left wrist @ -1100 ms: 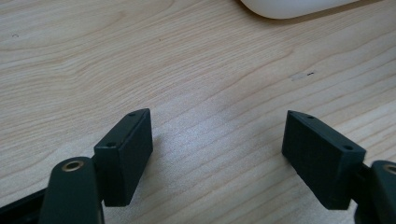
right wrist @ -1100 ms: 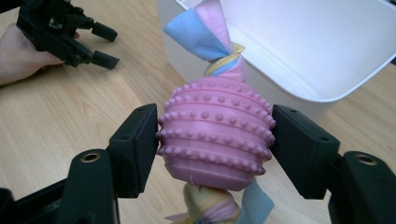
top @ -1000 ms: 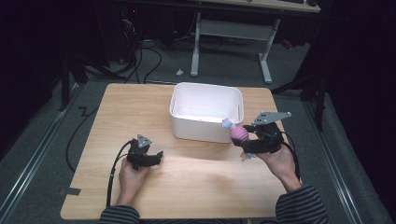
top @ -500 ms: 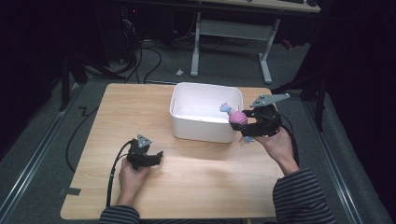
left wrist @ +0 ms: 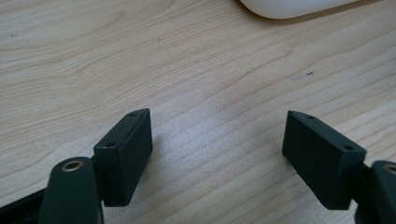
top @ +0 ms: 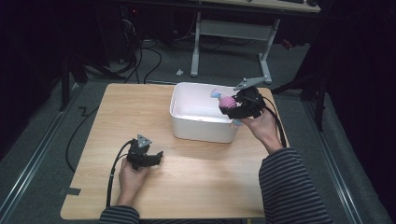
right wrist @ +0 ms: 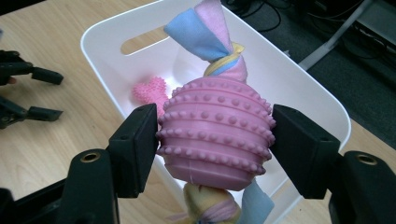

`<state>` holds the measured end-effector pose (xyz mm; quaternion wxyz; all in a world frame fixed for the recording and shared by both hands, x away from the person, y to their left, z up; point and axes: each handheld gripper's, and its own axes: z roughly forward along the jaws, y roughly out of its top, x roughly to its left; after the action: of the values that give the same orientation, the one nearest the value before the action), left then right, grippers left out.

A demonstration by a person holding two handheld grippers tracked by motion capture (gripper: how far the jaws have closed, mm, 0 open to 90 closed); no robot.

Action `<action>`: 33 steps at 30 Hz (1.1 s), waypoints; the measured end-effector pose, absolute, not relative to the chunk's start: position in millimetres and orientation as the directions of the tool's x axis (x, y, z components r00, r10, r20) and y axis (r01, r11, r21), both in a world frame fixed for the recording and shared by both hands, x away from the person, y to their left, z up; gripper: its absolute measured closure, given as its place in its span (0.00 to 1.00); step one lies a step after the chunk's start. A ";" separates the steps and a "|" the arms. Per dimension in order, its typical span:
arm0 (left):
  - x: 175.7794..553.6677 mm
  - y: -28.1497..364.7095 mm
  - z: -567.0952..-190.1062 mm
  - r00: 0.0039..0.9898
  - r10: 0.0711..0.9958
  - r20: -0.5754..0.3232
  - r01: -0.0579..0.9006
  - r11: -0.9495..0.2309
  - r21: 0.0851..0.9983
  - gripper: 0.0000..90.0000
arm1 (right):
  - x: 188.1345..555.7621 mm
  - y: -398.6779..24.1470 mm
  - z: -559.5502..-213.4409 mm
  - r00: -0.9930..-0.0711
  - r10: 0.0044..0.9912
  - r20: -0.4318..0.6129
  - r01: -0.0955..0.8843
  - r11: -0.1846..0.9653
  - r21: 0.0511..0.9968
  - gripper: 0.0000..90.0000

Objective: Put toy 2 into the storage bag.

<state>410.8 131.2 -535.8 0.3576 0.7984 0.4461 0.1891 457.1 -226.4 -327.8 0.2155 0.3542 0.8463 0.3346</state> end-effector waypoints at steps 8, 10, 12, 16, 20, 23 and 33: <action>410.7 131.1 -535.7 0.531 0.847 -0.015 0.577 -0.348 0.739 0.27 | 480.3 -214.5 -345.8 -0.660 0.746 -0.094 0.505 0.533 0.679 0.38; 410.7 131.1 -535.8 0.531 0.847 -0.016 0.577 -0.348 0.739 0.27 | 483.7 -211.7 -351.1 -0.669 0.737 -0.093 0.508 0.546 0.666 0.38; 410.7 131.3 -535.8 0.531 0.847 -0.018 0.577 -0.346 0.740 0.27 | 486.0 -208.9 -355.6 -0.672 0.735 -0.088 0.518 0.553 0.653 0.37; 410.6 130.9 -535.8 0.530 0.848 -0.015 0.577 -0.347 0.740 0.27 | 489.1 -204.7 -364.0 -0.704 0.709 -0.048 0.533 0.571 0.624 0.36; 410.6 130.8 -535.8 0.530 0.848 -0.015 0.576 -0.348 0.740 0.27 | 487.7 -203.3 -365.7 -0.712 0.700 -0.051 0.531 0.584 0.613 0.32; 410.6 130.8 -535.8 0.530 0.848 -0.015 0.577 -0.348 0.739 0.27 | 483.3 -207.6 -359.1 -0.708 0.704 -0.052 0.509 0.560 0.654 0.27; 410.6 130.8 -535.8 0.532 0.847 -0.014 0.576 -0.349 0.739 0.27 | 418.6 -236.0 -366.1 -0.677 0.731 -0.081 0.426 0.480 0.767 0.39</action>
<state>410.6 130.8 -535.8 0.3570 0.7990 0.4451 0.1899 418.6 -236.0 -366.1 0.2035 0.3462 0.8357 0.3746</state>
